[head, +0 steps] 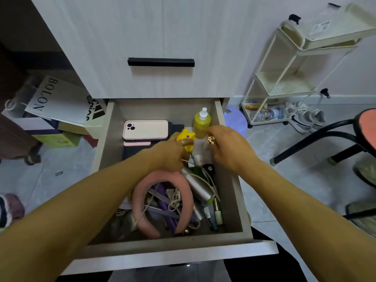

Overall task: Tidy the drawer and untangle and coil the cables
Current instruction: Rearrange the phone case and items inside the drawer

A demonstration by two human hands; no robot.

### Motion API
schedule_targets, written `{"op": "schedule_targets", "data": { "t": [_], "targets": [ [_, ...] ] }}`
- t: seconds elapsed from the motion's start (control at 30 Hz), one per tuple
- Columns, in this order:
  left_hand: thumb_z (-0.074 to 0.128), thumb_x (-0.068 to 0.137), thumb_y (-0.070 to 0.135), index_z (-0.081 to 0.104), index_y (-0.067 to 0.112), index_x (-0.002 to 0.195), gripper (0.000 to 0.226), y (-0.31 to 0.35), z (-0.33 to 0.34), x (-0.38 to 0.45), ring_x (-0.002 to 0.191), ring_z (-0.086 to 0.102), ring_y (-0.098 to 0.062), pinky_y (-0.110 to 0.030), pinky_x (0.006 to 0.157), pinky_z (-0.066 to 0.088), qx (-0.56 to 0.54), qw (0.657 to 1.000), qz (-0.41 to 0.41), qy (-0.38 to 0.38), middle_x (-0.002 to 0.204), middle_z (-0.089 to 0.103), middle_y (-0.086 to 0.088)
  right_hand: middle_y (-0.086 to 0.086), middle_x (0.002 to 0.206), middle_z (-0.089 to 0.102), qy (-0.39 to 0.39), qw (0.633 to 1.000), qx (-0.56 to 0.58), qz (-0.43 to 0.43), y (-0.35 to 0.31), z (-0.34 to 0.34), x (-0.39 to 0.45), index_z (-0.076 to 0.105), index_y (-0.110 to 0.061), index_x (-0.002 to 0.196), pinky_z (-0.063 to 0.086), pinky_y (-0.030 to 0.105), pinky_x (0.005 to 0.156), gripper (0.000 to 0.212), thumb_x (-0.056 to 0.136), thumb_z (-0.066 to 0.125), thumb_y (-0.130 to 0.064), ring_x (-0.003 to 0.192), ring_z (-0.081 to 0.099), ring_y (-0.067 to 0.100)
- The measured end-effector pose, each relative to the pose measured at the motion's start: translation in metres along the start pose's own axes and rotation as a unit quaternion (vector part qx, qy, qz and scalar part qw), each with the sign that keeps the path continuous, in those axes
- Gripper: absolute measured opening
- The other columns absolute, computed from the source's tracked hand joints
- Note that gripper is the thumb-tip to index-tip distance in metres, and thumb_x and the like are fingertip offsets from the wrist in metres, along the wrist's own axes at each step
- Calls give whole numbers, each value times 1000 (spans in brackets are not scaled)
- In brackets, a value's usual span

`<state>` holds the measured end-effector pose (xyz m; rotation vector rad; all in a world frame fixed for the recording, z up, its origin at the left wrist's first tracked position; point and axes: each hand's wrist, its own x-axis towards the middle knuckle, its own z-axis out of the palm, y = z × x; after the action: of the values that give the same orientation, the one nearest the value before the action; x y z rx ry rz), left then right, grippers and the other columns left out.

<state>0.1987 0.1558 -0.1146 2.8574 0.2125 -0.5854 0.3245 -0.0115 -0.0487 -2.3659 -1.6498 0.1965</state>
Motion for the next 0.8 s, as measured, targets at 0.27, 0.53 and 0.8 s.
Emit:
{"op": "schedule_targets", "data": {
  "t": [0.27, 0.53, 0.8],
  "targets": [
    [19, 70, 49, 70, 26, 115, 72, -7, 26, -29, 144, 14, -34, -50, 106, 38, -103, 987, -65, 107, 161, 21, 2, 4, 103, 66, -57, 969, -233, -57, -1, 14, 39, 55, -16, 110, 32, 32, 97, 32, 80, 53, -3, 94, 60, 28],
    [34, 66, 68, 72, 23, 113, 75, -2, 34, -43, 140, 27, -28, -44, 108, 36, -204, 963, -124, 128, 162, 14, 7, 6, 119, 59, -90, 942, -318, -61, -8, 26, 43, 55, -16, 124, 24, 35, 110, 38, 86, 52, -8, 114, 51, 27],
    [52, 74, 38, 68, 28, 100, 32, -3, 24, -64, 134, 39, -25, -43, 108, 37, -277, 951, -108, 88, 149, 35, -4, 12, 107, 63, -158, 982, -99, -5, -36, 28, -14, 60, -16, 111, 43, 33, 69, 23, 96, 44, -26, 92, 61, 33]
  ]
}}
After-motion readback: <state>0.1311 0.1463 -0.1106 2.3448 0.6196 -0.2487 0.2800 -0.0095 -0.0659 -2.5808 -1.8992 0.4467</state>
